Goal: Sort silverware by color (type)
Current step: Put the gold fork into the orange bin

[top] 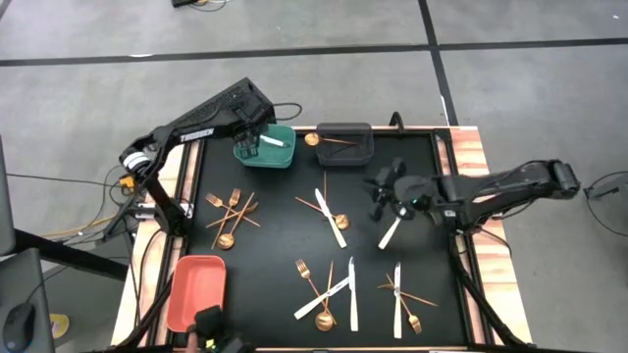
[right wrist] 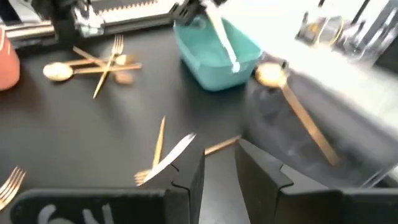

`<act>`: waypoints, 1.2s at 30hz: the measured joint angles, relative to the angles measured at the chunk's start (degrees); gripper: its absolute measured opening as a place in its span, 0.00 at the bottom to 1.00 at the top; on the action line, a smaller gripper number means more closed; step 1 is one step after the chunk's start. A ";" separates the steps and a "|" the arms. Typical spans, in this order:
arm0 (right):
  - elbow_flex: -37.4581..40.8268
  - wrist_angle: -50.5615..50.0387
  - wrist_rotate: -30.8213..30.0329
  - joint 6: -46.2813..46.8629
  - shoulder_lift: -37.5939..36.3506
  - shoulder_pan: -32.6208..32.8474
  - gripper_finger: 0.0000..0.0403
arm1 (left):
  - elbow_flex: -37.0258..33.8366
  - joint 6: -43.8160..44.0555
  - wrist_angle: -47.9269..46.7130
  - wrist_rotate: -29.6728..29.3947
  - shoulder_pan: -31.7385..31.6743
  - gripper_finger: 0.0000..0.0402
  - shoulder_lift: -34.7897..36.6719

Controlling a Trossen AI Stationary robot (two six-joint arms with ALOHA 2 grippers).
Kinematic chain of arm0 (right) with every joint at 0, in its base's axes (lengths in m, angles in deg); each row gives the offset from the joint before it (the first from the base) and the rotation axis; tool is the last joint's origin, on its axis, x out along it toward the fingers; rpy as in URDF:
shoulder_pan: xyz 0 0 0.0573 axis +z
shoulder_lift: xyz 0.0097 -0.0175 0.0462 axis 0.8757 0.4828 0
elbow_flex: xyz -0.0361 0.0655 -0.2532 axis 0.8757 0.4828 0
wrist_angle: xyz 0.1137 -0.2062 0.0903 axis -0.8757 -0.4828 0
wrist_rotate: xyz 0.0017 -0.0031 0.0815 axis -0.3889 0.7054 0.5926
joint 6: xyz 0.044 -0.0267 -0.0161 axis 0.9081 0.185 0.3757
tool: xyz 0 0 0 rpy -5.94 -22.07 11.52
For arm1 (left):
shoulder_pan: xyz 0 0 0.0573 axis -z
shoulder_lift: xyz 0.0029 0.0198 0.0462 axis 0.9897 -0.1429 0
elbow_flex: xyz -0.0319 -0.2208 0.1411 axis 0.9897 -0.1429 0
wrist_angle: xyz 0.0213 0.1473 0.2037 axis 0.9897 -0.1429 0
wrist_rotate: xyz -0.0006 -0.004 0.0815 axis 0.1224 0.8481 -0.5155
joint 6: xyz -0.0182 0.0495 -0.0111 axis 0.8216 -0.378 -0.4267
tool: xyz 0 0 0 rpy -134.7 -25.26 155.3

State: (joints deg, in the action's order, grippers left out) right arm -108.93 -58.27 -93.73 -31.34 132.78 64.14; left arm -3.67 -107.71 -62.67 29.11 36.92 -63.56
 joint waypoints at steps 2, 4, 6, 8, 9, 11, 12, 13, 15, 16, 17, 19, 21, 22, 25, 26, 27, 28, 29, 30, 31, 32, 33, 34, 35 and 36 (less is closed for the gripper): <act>-0.16 -0.45 0.00 -1.71 -1.93 -1.69 0.29 | 0.00 3.56 -2.15 3.56 0.14 0.41 2.51; -0.19 -4.00 -0.04 -1.73 -3.48 -3.01 0.29 | -0.48 8.14 -1.81 9.31 0.66 0.41 5.22; -0.18 -7.02 0.01 -0.39 -4.10 -3.84 0.29 | -2.33 11.42 1.45 17.53 0.90 0.41 8.23; 0.42 -9.77 0.13 0.96 -4.14 -4.05 0.29 | -5.47 12.37 6.06 24.08 2.35 0.41 11.24; 1.03 -9.32 0.81 1.77 -4.16 -3.87 0.29 | -7.24 12.45 8.95 26.39 3.32 0.41 12.90; 2.60 -8.94 3.53 3.87 -4.23 -3.25 0.29 | -10.73 12.82 12.66 28.69 6.22 0.41 16.09; 3.55 -9.08 5.31 5.54 -4.22 -2.53 0.29 | -12.19 13.36 14.17 29.41 7.97 0.42 17.67; 4.55 -9.31 7.16 7.50 -4.16 -1.48 0.29 | -13.67 14.06 15.64 29.85 9.82 0.42 19.26; 6.75 -8.85 9.04 11.39 -3.80 1.49 0.29 | -16.45 15.80 18.11 30.38 14.38 0.42 22.34; 7.65 -8.58 9.14 13.32 -3.68 3.26 0.29 | -18.13 16.81 21.14 30.38 16.83 0.42 23.78; 8.48 -8.66 8.92 15.40 -3.68 4.95 0.29 | -19.87 17.53 24.27 30.44 19.32 0.42 25.01; 9.71 -8.45 7.07 19.43 -3.77 8.49 0.29 | -23.59 18.48 31.43 30.73 24.18 0.42 26.62; 11.04 -6.93 3.90 23.21 -3.77 11.90 0.29 | -26.79 19.35 38.84 30.73 28.26 0.42 27.21; 11.87 -6.25 2.11 24.97 -3.77 13.56 0.29 | -28.12 20.04 41.86 30.67 30.02 0.42 27.24; 12.99 -4.76 -2.36 29.67 -3.52 17.54 0.29 | -31.63 21.99 49.71 30.55 34.14 0.42 27.08; 13.10 -4.64 -3.64 30.92 -3.18 18.47 0.29 | -32.43 22.74 51.71 30.49 35.22 0.42 26.80; 13.14 -4.66 -4.60 31.74 -2.81 19.18 0.29 | -33.18 23.30 53.25 30.29 36.21 0.42 26.62; 13.22 -4.60 -5.13 31.86 -2.55 19.52 0.29 | -34.14 23.80 54.43 30.13 37.17 0.42 26.61; 13.25 -4.04 -5.67 31.58 -2.43 19.58 0.29 | -34.84 24.41 55.26 29.74 38.14 0.42 26.61; 13.24 -2.36 -5.90 30.43 -2.23 19.29 0.29 | -35.34 25.00 56.28 28.84 39.07 0.42 26.53; 13.20 -0.50 -5.90 29.08 -2.03 18.95 0.29 | -35.60 25.77 56.38 27.72 40.06 0.42 26.48; 13.20 0.83 -5.88 27.76 -1.80 18.60 0.29 | -35.88 26.72 56.17 26.17 41.12 0.42 26.50; 13.22 2.43 -5.88 26.10 -1.74 18.03 0.29 | -36.02 27.69 55.53 24.81 42.20 0.42 26.50; 13.22 4.66 -5.86 24.15 -1.73 17.46 0.29 | -36.02 28.39 54.48 23.50 43.29 0.42 26.50; 13.21 7.09 -5.85 22.47 -1.81 16.96 0.29 | -36.02 29.04 52.66 22.12 44.46 0.42 26.50; 13.18 9.06 -5.70 21.23 -1.85 16.56 0.29 | -36.02 29.93 50.45 20.44 45.56 0.42 26.50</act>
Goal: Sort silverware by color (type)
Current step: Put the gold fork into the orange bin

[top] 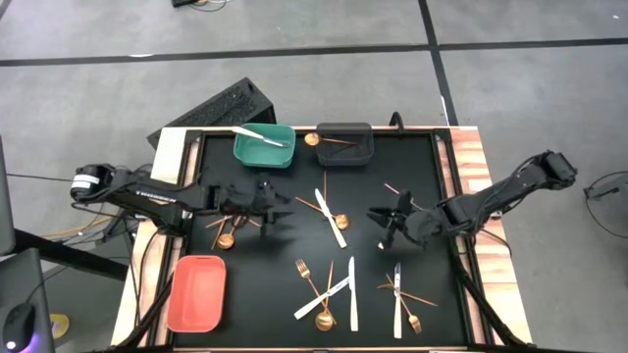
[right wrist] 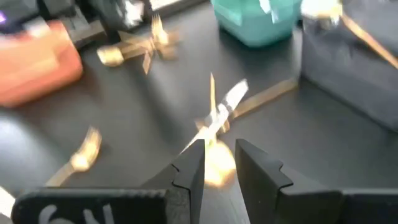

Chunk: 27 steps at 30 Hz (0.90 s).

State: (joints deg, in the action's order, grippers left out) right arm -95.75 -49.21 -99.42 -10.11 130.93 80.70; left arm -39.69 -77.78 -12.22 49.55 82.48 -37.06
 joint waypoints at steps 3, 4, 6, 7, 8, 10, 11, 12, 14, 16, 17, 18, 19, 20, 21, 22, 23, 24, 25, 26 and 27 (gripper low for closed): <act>-0.01 3.35 1.04 -5.73 -0.14 -0.36 0.29 | -0.04 4.88 -9.20 -6.23 2.97 0.42 0.00; -0.01 4.44 0.94 -7.33 0.15 -0.34 0.29 | -0.04 7.30 -12.21 -8.27 3.91 0.42 -0.02; -0.01 6.17 0.62 -8.87 1.54 -0.36 0.29 | -0.04 12.33 -17.28 -11.88 5.79 0.42 -0.02; -0.01 6.94 0.03 -9.10 2.56 -0.46 0.29 | -0.04 14.77 -19.11 -13.32 6.84 0.42 -0.02; -0.01 7.68 -0.64 -9.23 3.63 -0.62 0.29 | -0.04 16.79 -20.54 -14.72 7.86 0.42 -0.02; -0.01 9.44 -1.21 -9.22 5.66 -0.98 0.29 | -0.04 19.32 -22.51 -17.75 9.84 0.42 -0.02; -0.01 9.32 -1.19 -9.22 6.44 -1.06 0.29 | -0.04 19.93 -23.71 -19.54 10.65 0.42 -0.02; -0.01 9.05 -1.05 -9.28 7.07 -1.04 0.29 | -0.04 20.46 -25.32 -21.55 11.35 0.42 -0.02; -0.01 9.80 -1.13 -10.73 8.39 -1.51 0.29 | -0.04 23.33 -28.84 -25.35 12.24 0.42 0.05; -0.01 11.12 -1.44 -12.69 8.85 -2.48 0.29 | -0.04 27.57 -31.78 -26.80 12.40 0.42 0.42; 0.00 12.05 -1.52 -13.17 8.86 -3.06 0.29 | -0.04 29.64 -32.83 -26.82 12.38 0.42 0.48; -0.01 13.07 -1.55 -13.39 8.87 -3.59 0.29 | -0.04 31.63 -33.93 -26.82 12.36 0.42 0.46; -0.03 13.34 -1.58 -13.84 8.90 -3.96 0.29 | -0.04 33.51 -34.96 -26.82 12.36 0.42 0.42; -0.03 13.09 -1.56 -14.35 8.92 -4.38 0.29 | -0.04 35.32 -35.67 -26.82 12.36 0.42 0.42; -0.03 12.98 -1.54 -14.58 8.97 -4.71 0.29 | -0.04 37.32 -36.23 -26.84 12.36 0.42 0.42; -0.03 13.01 -1.51 -14.57 8.99 -4.91 0.29 | -0.04 39.17 -36.91 -26.76 12.36 0.42 0.41; -0.03 13.10 -1.52 -14.22 9.07 -5.10 0.29 | -0.04 40.81 -37.87 -26.75 12.36 0.42 0.39; -0.03 13.19 -1.53 -13.52 9.41 -5.13 0.29 | -0.04 41.95 -38.76 -26.51 12.36 0.42 0.39; -0.03 12.91 -1.53 -12.87 9.80 -5.11 0.29 | -0.04 42.13 -39.72 -26.03 12.34 0.42 0.39; -0.03 12.42 -1.54 -12.39 10.26 -5.00 0.29 | -0.04 41.93 -41.23 -25.40 12.34 0.42 0.39; -0.01 12.37 -1.49 -12.35 10.71 -4.93 0.29 | -0.04 41.76 -43.03 -24.62 12.21 0.42 0.39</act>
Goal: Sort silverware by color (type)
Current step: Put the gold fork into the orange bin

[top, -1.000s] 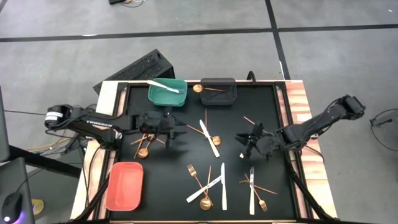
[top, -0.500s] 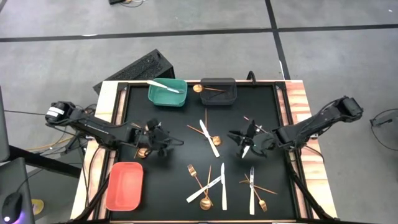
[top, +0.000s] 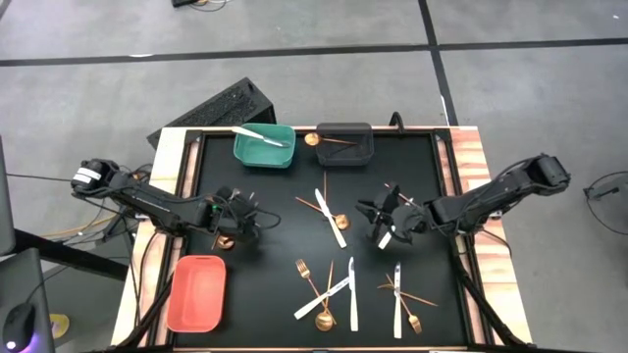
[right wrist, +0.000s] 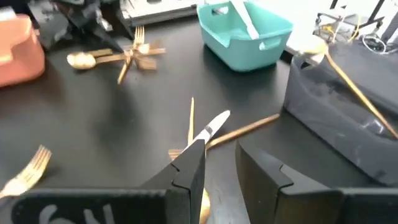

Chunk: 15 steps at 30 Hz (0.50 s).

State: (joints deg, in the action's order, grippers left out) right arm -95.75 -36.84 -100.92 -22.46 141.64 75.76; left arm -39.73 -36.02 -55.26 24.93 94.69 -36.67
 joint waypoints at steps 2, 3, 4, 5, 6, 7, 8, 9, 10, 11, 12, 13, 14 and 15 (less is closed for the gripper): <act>0.00 0.29 0.05 0.11 0.70 -0.10 0.29 | 0.15 1.35 -3.67 2.24 -0.60 0.42 0.39; 0.00 0.19 0.12 0.15 0.75 -0.15 0.29 | 0.25 2.59 -4.83 3.24 -0.97 0.42 0.56; 0.00 0.17 0.11 0.15 0.75 -0.20 0.29 | 0.33 3.52 -5.64 4.08 -1.35 0.42 0.59; 0.00 0.32 0.09 0.15 0.72 -0.28 0.29 | 0.33 4.08 -6.65 4.67 -1.56 0.42 0.55; 0.00 0.29 0.09 0.13 0.71 -0.28 0.29 | 0.33 4.49 -7.85 5.11 -1.68 0.42 0.52; 0.00 0.15 0.11 -0.18 0.63 -0.26 0.29 | 0.33 4.59 -8.58 5.27 -1.91 0.42 0.52; 0.00 -0.21 0.13 -1.01 0.35 -0.26 0.29 | 0.33 4.62 -8.65 5.33 -2.18 0.42 0.52; 0.00 -0.33 0.13 -2.06 0.21 -0.26 0.29 | 0.33 4.50 -8.65 5.15 -2.52 0.42 0.52; 0.00 -0.11 0.13 -2.64 0.14 -0.26 0.29 | 0.33 4.22 -8.74 4.80 -2.80 0.42 0.52; -0.02 -0.21 0.13 -2.66 0.14 -0.26 0.29 | 0.33 3.81 -8.72 4.72 -3.13 0.42 0.52; -0.02 -0.56 0.12 -2.37 0.17 -0.26 0.29 | 0.33 3.37 -8.80 4.86 -3.36 0.42 0.52; -0.02 -0.69 0.12 -1.45 0.20 -0.28 0.29 | 0.33 2.73 -9.06 5.59 -3.43 0.42 0.52; -0.02 -0.69 0.12 -0.38 0.20 -0.28 0.29 | 0.33 2.07 -9.35 6.75 -3.56 0.42 0.52; -0.02 -0.82 0.14 0.66 0.18 -0.17 0.29 | 0.33 1.65 -9.48 7.91 -3.58 0.42 0.52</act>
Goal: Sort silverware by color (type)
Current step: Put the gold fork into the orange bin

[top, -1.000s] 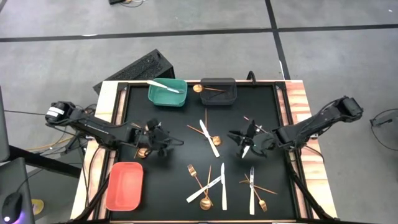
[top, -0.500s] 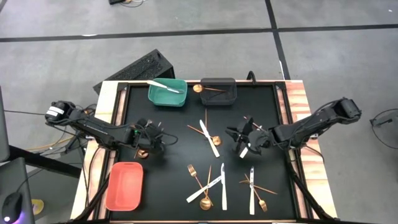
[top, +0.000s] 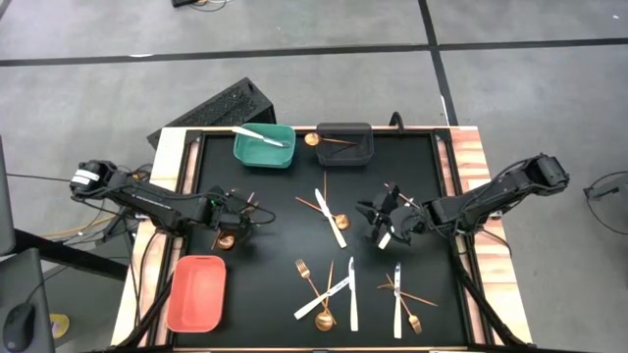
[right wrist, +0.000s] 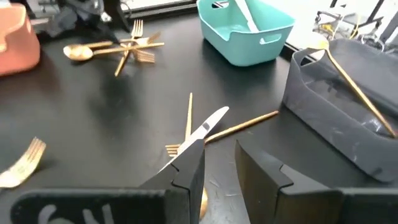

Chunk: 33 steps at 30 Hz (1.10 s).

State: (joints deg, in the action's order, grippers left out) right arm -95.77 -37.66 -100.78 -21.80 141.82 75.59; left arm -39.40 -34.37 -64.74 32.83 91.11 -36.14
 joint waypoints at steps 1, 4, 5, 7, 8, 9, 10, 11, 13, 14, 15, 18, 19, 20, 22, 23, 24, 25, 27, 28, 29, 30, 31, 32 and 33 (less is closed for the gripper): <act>0.00 -0.56 0.08 0.77 0.00 0.18 0.29 | -0.04 -0.35 0.14 1.17 0.00 0.42 0.00; 0.00 -2.68 0.10 1.60 0.00 0.85 0.29 | -0.52 -1.82 0.12 2.51 0.02 0.42 0.00; 0.00 -3.40 -0.06 1.27 0.00 0.94 0.29 | -0.60 -2.33 0.16 1.43 0.03 0.42 0.00; 0.00 -4.23 -0.16 -0.05 0.01 0.46 0.29 | -0.61 -3.04 0.72 -2.77 0.00 0.42 0.00; 0.02 -4.05 -0.17 -0.45 0.02 -0.04 0.29 | -0.61 -3.94 1.54 -4.66 -0.02 0.42 0.00; 0.01 -3.75 -0.23 -0.52 0.01 -0.60 0.29 | -0.61 -5.40 2.92 -5.74 -0.05 0.42 0.00; 0.02 -3.54 -0.21 -0.48 -0.07 -1.21 0.29 | -0.61 -7.12 4.59 -6.02 -0.05 0.42 0.00; 0.01 -3.29 -0.20 -0.48 -0.09 -1.72 0.29 | -0.61 -8.86 6.49 -5.94 -0.03 0.42 0.00; 0.02 -2.86 0.38 0.07 -0.09 -2.58 0.29 | -0.61 -11.55 9.78 -5.97 0.02 0.42 0.00; 0.01 -2.88 1.07 0.89 -0.11 -2.86 0.29 | -0.63 -12.74 11.66 -6.05 0.02 0.42 0.00; 0.01 -2.94 1.47 1.72 -0.11 -3.06 0.29 | -0.63 -13.97 13.66 -6.24 0.02 0.42 0.00; 0.01 -3.73 1.20 3.51 0.30 -3.06 0.29 | -0.63 -19.37 20.85 -6.10 0.04 0.42 -0.08; 0.00 -4.52 1.15 4.18 0.39 -3.06 0.29 | -0.63 -22.04 23.78 -5.16 0.21 0.42 -0.28; 0.02 -5.25 1.15 4.58 0.42 -3.06 0.29 | -0.63 -24.78 26.81 -3.83 0.41 0.42 -0.68; 0.02 -6.20 1.16 4.91 0.39 -3.05 0.29 | -0.63 -30.84 33.21 -0.40 0.62 0.42 -1.77; 0.01 -6.98 1.18 4.90 0.39 -3.04 0.29 | -0.63 -33.92 36.86 1.44 0.69 0.42 -2.57; 0.02 -7.85 1.21 4.76 0.39 -3.04 0.29 | -0.63 -36.88 40.87 3.45 0.67 0.42 -3.60; 0.02 -8.24 1.23 4.34 0.41 -3.04 0.29 | -0.63 -39.82 44.81 5.64 0.67 0.42 -4.70; 0.02 -8.32 2.95 5.18 0.35 -2.93 0.29 | -0.63 -45.73 52.12 9.76 0.65 0.42 -7.27; -0.02 -8.41 5.50 6.10 0.19 -2.93 0.29 | -0.63 -48.14 55.45 12.42 0.65 0.42 -8.55; -0.18 -8.66 8.47 6.49 -0.01 -2.95 0.29 | -0.63 -50.08 58.54 15.10 0.65 0.42 -9.96; -0.52 -8.51 10.98 6.79 -0.12 -3.06 0.29 | -0.63 -51.54 61.16 17.54 0.65 0.42 -11.40; -0.83 -8.14 13.12 7.55 -0.17 -3.12 0.29 | -0.63 -52.65 63.35 19.65 0.66 0.42 -12.76; -0.92 -7.93 14.42 8.52 -0.18 -3.07 0.29 | -0.63 -53.33 65.03 21.66 0.71 0.42 -14.04; -0.91 -8.25 14.89 9.69 -0.20 -2.76 0.29 | -0.63 -53.84 66.47 23.25 0.81 0.42 -15.24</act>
State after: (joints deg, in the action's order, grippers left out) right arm -96.69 -45.91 -85.89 -12.11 141.62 72.83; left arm -40.04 -88.21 1.73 56.08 91.92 -51.38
